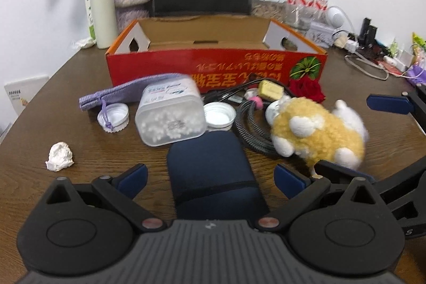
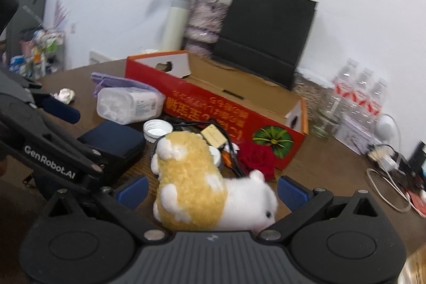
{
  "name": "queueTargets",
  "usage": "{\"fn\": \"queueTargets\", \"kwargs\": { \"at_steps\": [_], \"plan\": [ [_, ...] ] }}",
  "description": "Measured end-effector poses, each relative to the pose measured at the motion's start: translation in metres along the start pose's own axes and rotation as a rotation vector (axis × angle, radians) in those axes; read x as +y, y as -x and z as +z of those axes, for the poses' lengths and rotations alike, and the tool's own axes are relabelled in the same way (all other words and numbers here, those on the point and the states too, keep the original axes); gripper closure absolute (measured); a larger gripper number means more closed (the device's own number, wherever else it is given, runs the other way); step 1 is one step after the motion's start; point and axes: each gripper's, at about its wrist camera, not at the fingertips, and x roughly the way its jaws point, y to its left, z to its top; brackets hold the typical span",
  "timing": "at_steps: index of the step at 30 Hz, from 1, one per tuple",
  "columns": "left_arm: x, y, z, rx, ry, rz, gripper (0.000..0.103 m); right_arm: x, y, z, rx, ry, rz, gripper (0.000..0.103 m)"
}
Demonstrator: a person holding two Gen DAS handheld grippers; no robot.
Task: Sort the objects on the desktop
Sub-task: 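Grasp the yellow-white plush sheep with the right tool while the left tool holds the navy case, then carry the navy case and plush sheep with both tools toward the cardboard box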
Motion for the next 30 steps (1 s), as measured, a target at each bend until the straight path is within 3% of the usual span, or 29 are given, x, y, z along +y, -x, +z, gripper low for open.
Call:
{"fn": "queueTargets", "kwargs": {
  "at_steps": [3,8,11,16,20,30],
  "plan": [
    [0.005,-0.008,0.003,0.032,0.005,0.008,0.000,-0.002,-0.015,0.003,0.024,0.015,0.036,0.001],
    [0.009,-0.019,0.007,0.072,0.015,0.000,0.000,0.001,-0.030,0.004,0.041,0.049,0.071,0.011],
    [0.011,-0.023,0.007,0.090,0.020,-0.014,0.003,0.001,-0.035,0.004,0.055,0.049,0.109,0.028],
    [0.008,-0.024,0.008,0.106,-0.008,-0.048,0.020,-0.002,-0.036,0.000,0.048,0.048,0.115,0.038],
    [0.007,-0.020,0.007,0.094,-0.011,-0.054,0.025,-0.006,-0.033,-0.002,0.025,0.020,0.135,0.049],
    [0.009,-0.005,0.000,0.060,0.010,-0.066,0.031,-0.008,-0.019,-0.002,-0.025,-0.023,0.124,0.054]
  ]
}}
